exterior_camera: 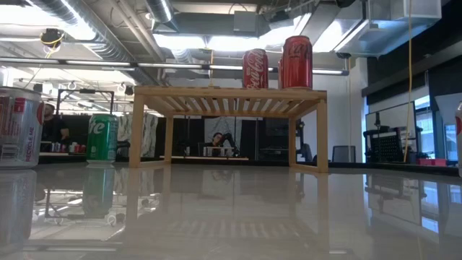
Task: Place canned beverage on shelf
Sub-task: Put the red white soda can on the shelf
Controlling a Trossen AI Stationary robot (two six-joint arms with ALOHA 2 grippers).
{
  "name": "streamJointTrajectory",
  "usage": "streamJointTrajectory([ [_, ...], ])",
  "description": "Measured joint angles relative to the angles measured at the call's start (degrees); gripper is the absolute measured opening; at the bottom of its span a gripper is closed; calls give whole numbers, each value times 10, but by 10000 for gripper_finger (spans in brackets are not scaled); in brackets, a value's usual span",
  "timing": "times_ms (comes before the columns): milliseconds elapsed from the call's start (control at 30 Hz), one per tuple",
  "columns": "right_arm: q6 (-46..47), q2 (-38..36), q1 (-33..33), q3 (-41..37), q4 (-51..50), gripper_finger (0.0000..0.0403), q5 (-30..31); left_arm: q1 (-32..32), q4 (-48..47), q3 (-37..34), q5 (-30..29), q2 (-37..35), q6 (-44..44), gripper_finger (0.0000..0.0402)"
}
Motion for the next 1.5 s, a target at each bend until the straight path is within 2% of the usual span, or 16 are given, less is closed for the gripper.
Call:
streamJointTrajectory([
  [167,0,0,0,0,0,381,0,-10,26,-43,66,0,-16,390],
  [767,0,0,0,0,0,381,0,-18,72,-130,67,1,-15,390],
  [900,0,0,0,0,0,381,1,-18,102,-147,67,1,10,390],
  [1167,0,0,0,0,1,381,1,-18,134,-170,105,1,30,389],
  [1333,-2,0,0,0,1,381,1,-16,143,-186,105,0,43,365],
  [1500,-13,0,0,0,1,381,2,-4,156,-195,103,0,98,317],
])
